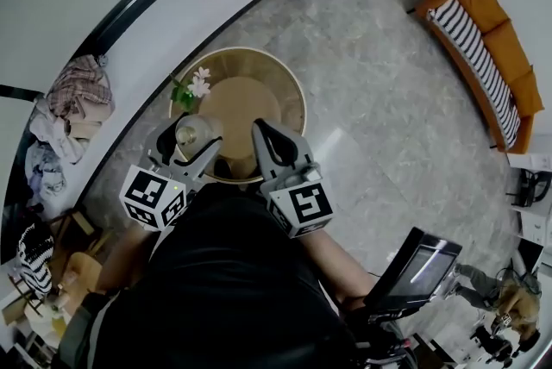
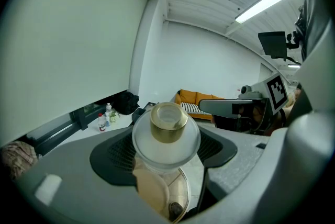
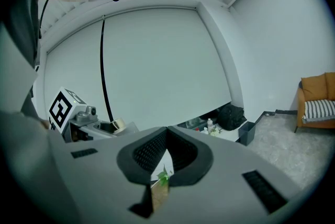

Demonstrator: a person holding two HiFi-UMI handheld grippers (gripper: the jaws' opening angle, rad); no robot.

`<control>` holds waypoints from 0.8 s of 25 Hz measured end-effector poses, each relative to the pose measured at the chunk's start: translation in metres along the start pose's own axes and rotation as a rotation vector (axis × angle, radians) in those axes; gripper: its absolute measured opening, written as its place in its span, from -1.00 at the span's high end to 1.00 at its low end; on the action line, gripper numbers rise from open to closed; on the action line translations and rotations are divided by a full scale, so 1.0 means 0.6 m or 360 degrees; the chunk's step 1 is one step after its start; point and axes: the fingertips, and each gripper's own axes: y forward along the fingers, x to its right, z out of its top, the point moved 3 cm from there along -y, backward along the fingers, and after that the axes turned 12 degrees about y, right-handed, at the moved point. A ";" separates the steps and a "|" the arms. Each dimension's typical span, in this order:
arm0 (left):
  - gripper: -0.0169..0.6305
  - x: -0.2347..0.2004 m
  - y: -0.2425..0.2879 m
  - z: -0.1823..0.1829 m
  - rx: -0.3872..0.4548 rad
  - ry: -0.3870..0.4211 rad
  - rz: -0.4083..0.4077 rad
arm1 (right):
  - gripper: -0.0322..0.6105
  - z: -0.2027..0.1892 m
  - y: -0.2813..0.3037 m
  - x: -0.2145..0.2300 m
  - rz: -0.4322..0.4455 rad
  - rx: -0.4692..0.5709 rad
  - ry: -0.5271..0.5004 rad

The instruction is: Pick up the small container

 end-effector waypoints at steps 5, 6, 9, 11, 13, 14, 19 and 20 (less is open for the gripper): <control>-0.08 -0.001 0.002 -0.001 -0.0006 0.0005 0.0005 | 0.89 0.001 0.003 0.000 0.0023 0.0017 0.0012; -0.08 -0.002 0.002 -0.001 -0.0004 0.0005 0.0007 | 0.89 0.001 0.004 0.000 0.0017 0.0013 0.0018; -0.08 -0.006 0.003 -0.004 -0.0005 0.0000 0.0010 | 0.89 -0.004 0.009 0.000 0.0018 0.0011 0.0023; -0.08 -0.008 0.003 -0.007 -0.0012 -0.0002 0.0010 | 0.89 -0.006 0.011 0.000 0.0019 0.0010 0.0023; -0.08 -0.008 0.003 -0.011 -0.0020 -0.0003 0.0009 | 0.89 -0.007 0.012 0.000 0.0015 0.0006 0.0025; -0.08 -0.009 0.003 -0.013 -0.0022 -0.0005 0.0009 | 0.89 -0.007 0.012 0.000 0.0014 0.0004 0.0022; -0.08 -0.011 0.005 -0.014 -0.0022 -0.0003 0.0004 | 0.89 -0.010 0.015 0.001 0.0011 0.0009 0.0026; -0.08 -0.012 0.005 -0.014 -0.0023 -0.0002 0.0002 | 0.89 -0.009 0.015 0.000 0.0009 0.0008 0.0025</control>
